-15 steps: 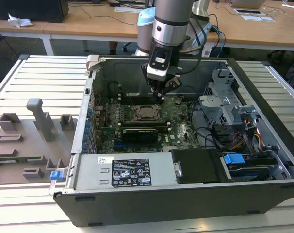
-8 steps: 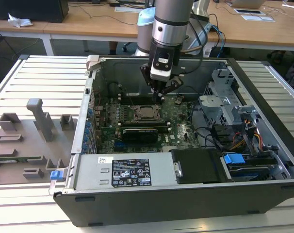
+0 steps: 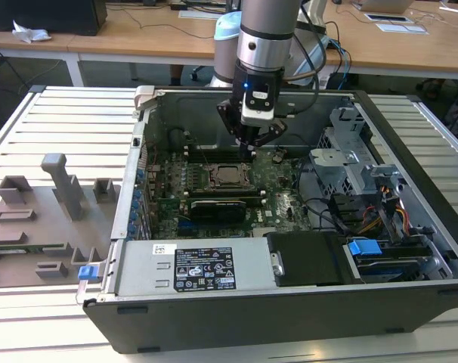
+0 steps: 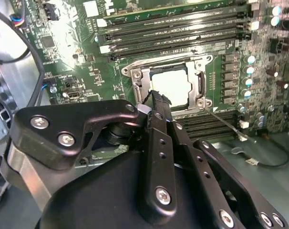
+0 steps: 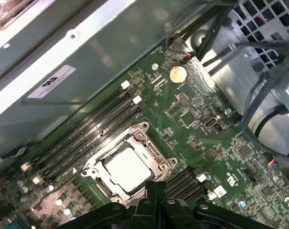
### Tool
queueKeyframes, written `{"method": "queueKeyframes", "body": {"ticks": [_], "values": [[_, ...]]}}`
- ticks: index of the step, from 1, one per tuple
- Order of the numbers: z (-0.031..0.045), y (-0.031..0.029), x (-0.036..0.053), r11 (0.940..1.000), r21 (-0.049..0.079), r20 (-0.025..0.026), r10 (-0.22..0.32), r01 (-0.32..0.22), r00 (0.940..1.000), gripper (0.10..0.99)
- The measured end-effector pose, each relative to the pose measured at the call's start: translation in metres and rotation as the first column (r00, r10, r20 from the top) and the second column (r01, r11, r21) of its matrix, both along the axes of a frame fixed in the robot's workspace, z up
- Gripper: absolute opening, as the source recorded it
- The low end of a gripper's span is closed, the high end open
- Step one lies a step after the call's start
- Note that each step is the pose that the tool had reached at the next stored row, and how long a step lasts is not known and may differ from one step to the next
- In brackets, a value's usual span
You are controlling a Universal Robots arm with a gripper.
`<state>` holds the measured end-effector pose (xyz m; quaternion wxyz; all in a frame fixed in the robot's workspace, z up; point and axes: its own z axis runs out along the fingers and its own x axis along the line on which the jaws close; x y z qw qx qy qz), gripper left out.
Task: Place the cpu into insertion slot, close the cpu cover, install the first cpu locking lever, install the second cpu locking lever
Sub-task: 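Install the first cpu locking lever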
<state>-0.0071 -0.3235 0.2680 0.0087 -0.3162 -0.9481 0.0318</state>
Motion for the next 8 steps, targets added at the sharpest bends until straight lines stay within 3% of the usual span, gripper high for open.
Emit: {"method": "queueKeyframes", "body": {"ticks": [4,8], "values": [[0.0000,0.0000,0.0000,0.9986,0.000,0.0000,0.053,-0.053,0.9986,0.110],[0.0000,0.0000,0.0000,0.9931,0.000,0.0000,0.117,-0.117,0.9931,0.110]]}}
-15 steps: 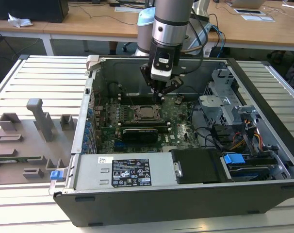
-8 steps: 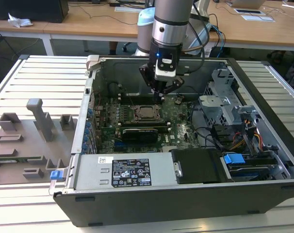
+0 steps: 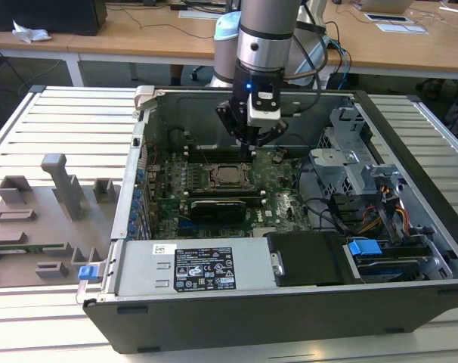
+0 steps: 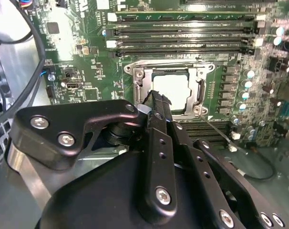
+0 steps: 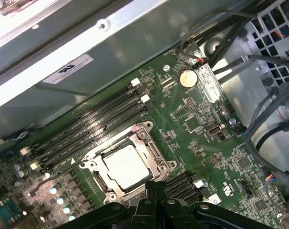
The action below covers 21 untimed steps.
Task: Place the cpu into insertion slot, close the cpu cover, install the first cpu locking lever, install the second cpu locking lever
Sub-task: 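Install the first cpu locking lever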
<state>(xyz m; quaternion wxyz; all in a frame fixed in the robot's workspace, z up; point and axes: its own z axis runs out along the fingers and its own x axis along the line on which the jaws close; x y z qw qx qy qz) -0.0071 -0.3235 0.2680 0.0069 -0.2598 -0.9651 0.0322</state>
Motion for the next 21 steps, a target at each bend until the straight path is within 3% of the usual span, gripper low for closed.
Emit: {"method": "queueKeyframes", "body": {"ticks": [3,10,18,21], "values": [[0.0000,0.0000,0.0000,0.9993,0.000,0.0000,0.038,-0.038,0.9993,0.110],[0.0000,0.0000,0.0000,0.9904,0.000,0.0000,0.138,-0.138,0.9904,0.110],[0.0000,0.0000,0.0000,0.9700,0.000,0.0000,0.243,-0.243,0.9700,0.110],[0.0000,0.0000,0.0000,0.9568,0.000,0.0000,0.291,-0.291,0.9568,0.110]]}}
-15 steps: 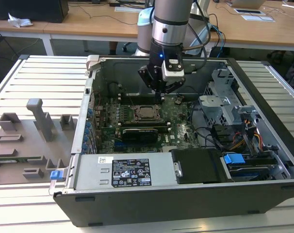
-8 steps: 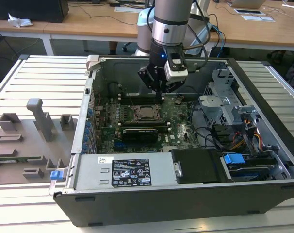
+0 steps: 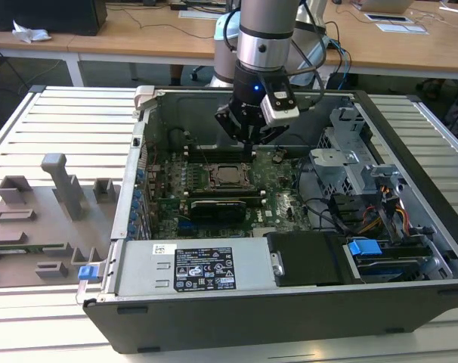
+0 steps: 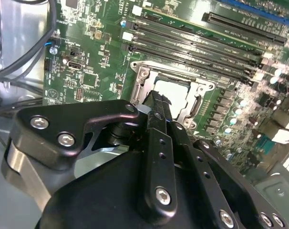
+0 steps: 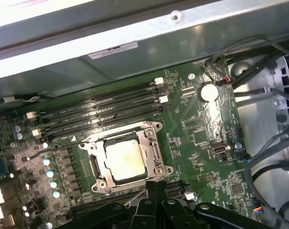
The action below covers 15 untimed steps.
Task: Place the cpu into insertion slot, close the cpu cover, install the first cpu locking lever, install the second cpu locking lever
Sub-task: 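Install the first cpu locking lever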
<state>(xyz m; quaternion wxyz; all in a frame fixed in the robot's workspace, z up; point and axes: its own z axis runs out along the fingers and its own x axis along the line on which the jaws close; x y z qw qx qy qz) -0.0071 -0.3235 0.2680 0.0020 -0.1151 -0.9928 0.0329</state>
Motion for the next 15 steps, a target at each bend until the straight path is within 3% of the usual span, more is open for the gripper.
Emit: {"method": "queueKeyframes", "body": {"ticks": [9,15], "values": [[0.0000,0.0000,0.0000,0.9951,0.000,0.0000,0.099,-0.099,0.9951,0.110],[0.0000,0.0000,0.0000,0.9854,0.000,0.0000,0.170,-0.170,0.9854,0.110]]}}
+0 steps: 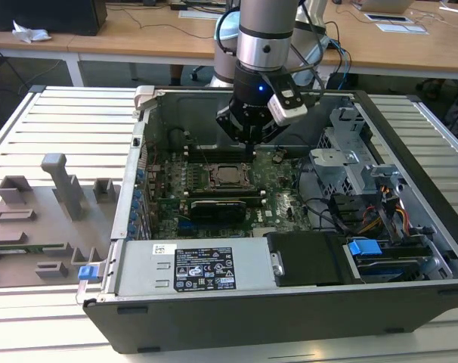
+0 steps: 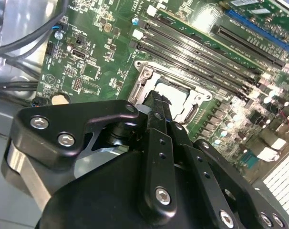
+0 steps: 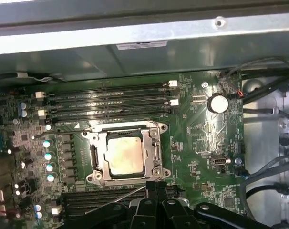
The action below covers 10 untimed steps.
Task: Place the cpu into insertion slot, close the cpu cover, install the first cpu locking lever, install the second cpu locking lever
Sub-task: 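Install the first cpu locking lever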
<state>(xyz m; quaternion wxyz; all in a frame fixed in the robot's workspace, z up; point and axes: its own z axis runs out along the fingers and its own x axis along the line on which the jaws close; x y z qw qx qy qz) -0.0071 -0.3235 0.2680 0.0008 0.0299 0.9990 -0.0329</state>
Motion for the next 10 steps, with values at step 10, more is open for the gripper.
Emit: {"method": "queueKeyframes", "body": {"ticks": [10], "values": [[0.0000,0.0000,0.0000,0.9886,0.000,0.0000,0.150,-0.150,0.9886,0.110]]}}
